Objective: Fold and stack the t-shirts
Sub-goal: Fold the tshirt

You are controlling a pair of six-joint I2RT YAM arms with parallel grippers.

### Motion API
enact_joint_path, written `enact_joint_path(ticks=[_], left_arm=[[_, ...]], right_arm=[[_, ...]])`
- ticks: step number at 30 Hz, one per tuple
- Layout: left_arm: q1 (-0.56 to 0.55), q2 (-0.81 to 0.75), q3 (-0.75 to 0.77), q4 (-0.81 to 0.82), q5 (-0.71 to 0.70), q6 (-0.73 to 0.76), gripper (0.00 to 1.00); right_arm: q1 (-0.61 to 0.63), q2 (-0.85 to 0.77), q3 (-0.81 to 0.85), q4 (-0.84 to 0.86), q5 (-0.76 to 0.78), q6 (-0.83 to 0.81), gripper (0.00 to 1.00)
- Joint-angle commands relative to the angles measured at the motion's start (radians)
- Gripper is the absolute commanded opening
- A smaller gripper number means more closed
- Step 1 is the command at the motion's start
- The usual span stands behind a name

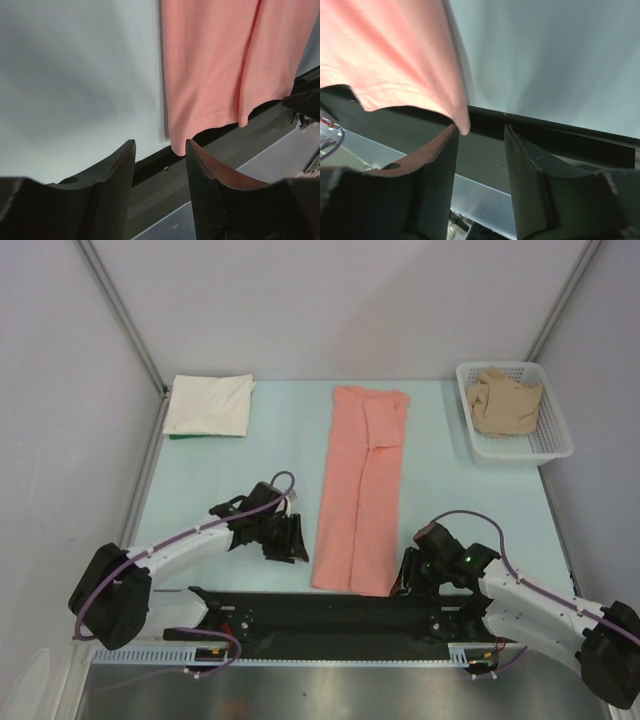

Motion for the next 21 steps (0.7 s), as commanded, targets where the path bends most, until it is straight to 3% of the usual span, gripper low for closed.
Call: enact_joint_path(ticks=[1,9,15,21], left_arm=[[-0.053,0.035,-0.009,0.111,0.046,-0.060,0.50],[-0.130,0.062,-0.059,0.194,0.048,-0.146,0.58],[-0.143,0.120,-0.066,0.196,0.022,-0.142,0.52],[-0.148,0.114,-0.114,0.222,0.039,-0.158,0.52]], right_arm=[[-0.026,-0.056,0.007,-0.050,-0.013,0.003,0.52],[-0.074,-0.021,0.044,-0.036,-0.034,-0.057,0.53],[-0.133,-0.013,0.055,-0.035,-0.080,-0.115,0.51],[-0.161,0.001,0.055,-0.010,-0.110,-0.135,0.51]])
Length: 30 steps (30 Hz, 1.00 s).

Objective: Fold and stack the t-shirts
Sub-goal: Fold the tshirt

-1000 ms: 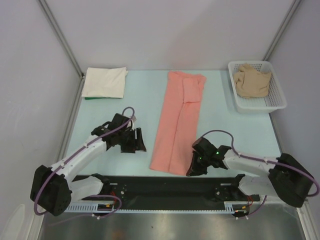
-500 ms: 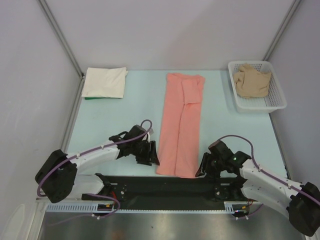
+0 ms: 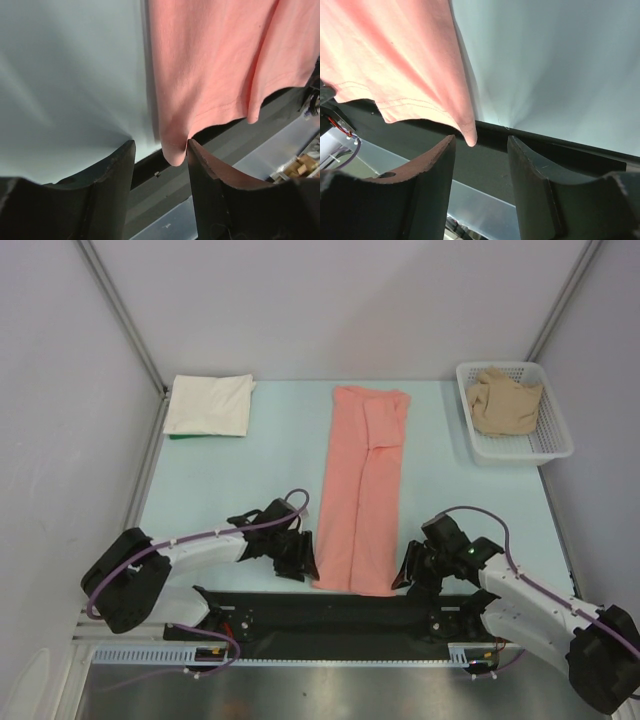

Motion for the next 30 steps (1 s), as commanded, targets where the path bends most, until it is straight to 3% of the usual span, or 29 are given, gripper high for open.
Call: enact_joint_path(ticks=[1,8,18,30], left_arm=[[-0.008,-0.010,-0.038,0.058,0.030,-0.031,0.53],[-0.010,0.018,-0.080,0.151,0.085,-0.067,0.51],[-0.010,0.036,-0.077,0.131,0.058,-0.047,0.45],[-0.011,0.061,-0.092,0.140,0.053,-0.047,0.28]], right_arm=[[-0.012,0.016,0.032,0.027,-0.040,-0.023,0.51],[-0.014,0.051,0.014,0.087,-0.065,-0.010,0.52],[-0.010,0.097,-0.031,0.175,-0.112,0.006,0.50],[0.002,0.112,-0.077,0.224,-0.120,0.029,0.47]])
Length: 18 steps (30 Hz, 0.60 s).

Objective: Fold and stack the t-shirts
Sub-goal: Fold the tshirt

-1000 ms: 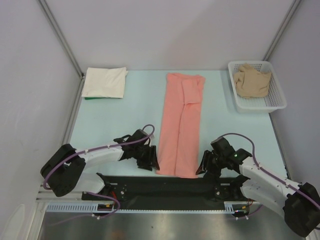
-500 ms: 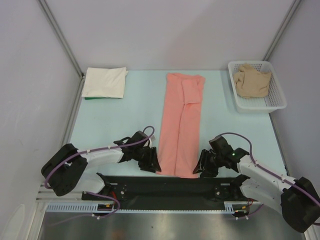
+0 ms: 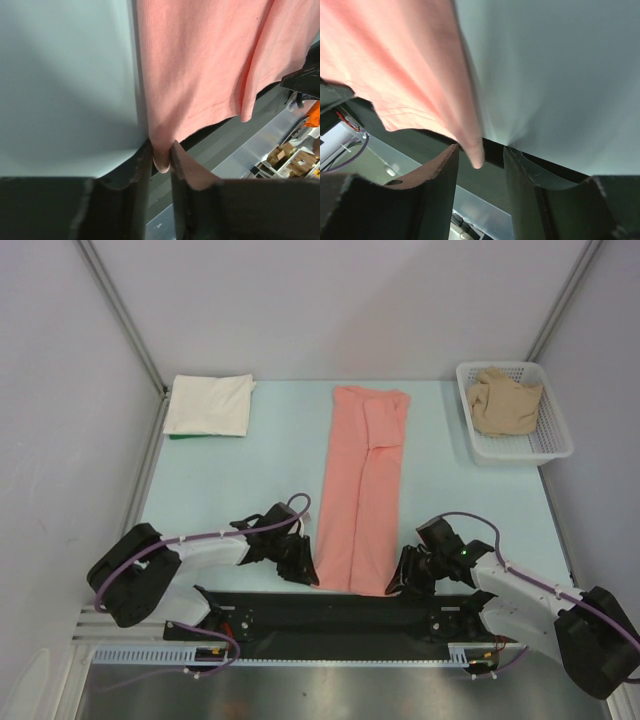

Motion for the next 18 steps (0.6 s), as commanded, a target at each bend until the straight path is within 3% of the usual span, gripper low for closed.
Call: enact_joint_path(ticks=[1,3,5,6,10,11,12,18], left_arm=[[-0.009,0.023,-0.026,0.005,-0.037,0.015,0.24],[-0.007,0.029,-0.026,0.005,-0.037,0.018,0.19],[-0.007,0.041,-0.028,0.005,-0.037,0.021,0.06],[-0.007,0.044,-0.028,0.006,-0.037,0.020,0.02],[-0.007,0.041,-0.043,0.019,-0.032,0.007,0.00],[-0.007,0.043,-0.044,0.017,-0.033,0.007,0.00],[-0.007,0.040,-0.047,0.016,-0.033,0.006,0.00],[-0.012,0.021,-0.066,0.016,-0.027,-0.010,0.00]], right_arm=[[0.006,0.013,-0.017,0.045,0.001,0.015,0.47],[0.008,0.018,-0.020,0.040,0.010,0.015,0.43],[0.006,0.016,-0.024,0.034,0.019,0.011,0.40],[0.006,0.015,-0.024,0.030,0.025,0.011,0.33],[0.005,0.012,-0.030,0.020,0.045,0.011,0.16],[0.003,0.012,-0.033,0.019,0.050,0.010,0.03],[0.003,0.012,-0.034,0.014,0.055,0.013,0.00],[0.043,-0.026,-0.047,-0.007,0.068,0.056,0.00]])
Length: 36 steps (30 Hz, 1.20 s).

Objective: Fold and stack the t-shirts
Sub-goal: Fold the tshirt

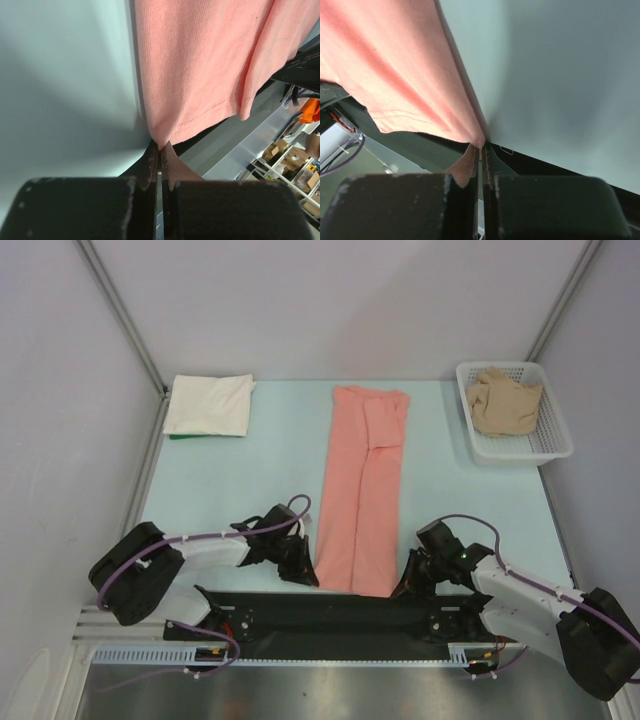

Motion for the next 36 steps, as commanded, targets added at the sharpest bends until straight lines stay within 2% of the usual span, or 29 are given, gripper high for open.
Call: enact_joint_path(ticks=[1,7,13,16,20,22,23,24,25,29,32,36], left_arm=[[-0.013,-0.001,-0.050,-0.036,-0.052,-0.006,0.00],[-0.015,-0.044,-0.013,-0.080,-0.053,-0.004,0.00],[-0.009,-0.046,0.178,-0.235,-0.114,0.062,0.00],[0.017,-0.008,0.330,-0.298,-0.133,0.101,0.00],[0.114,0.092,0.560,-0.333,-0.112,0.125,0.00],[0.155,0.186,0.648,-0.349,-0.107,0.139,0.00],[0.175,0.225,0.745,-0.359,-0.102,0.144,0.00],[0.210,0.261,0.795,-0.363,-0.098,0.147,0.00],[0.225,0.337,0.845,-0.367,-0.096,0.154,0.00],[0.277,0.535,1.143,-0.418,-0.093,0.164,0.00],[0.306,0.659,1.279,-0.429,-0.095,0.155,0.00],[0.323,0.758,1.389,-0.432,-0.107,0.148,0.00]], right_arm=[[0.039,-0.033,-0.014,-0.023,0.054,0.036,0.00],[0.037,-0.067,0.043,-0.060,0.079,0.039,0.00],[-0.052,-0.019,0.185,-0.140,0.074,-0.056,0.00],[-0.153,0.036,0.299,-0.160,0.045,-0.149,0.00],[-0.286,0.238,0.468,-0.178,0.002,-0.273,0.00],[-0.355,0.322,0.587,-0.187,-0.010,-0.333,0.00],[-0.380,0.362,0.627,-0.187,-0.019,-0.352,0.00],[-0.400,0.454,0.665,-0.187,-0.034,-0.364,0.00],[-0.432,0.497,0.758,-0.192,-0.042,-0.395,0.00],[-0.480,0.744,0.998,-0.227,-0.071,-0.451,0.00],[-0.503,0.892,1.164,-0.256,-0.093,-0.476,0.00],[-0.518,1.039,1.318,-0.295,-0.124,-0.492,0.00]])
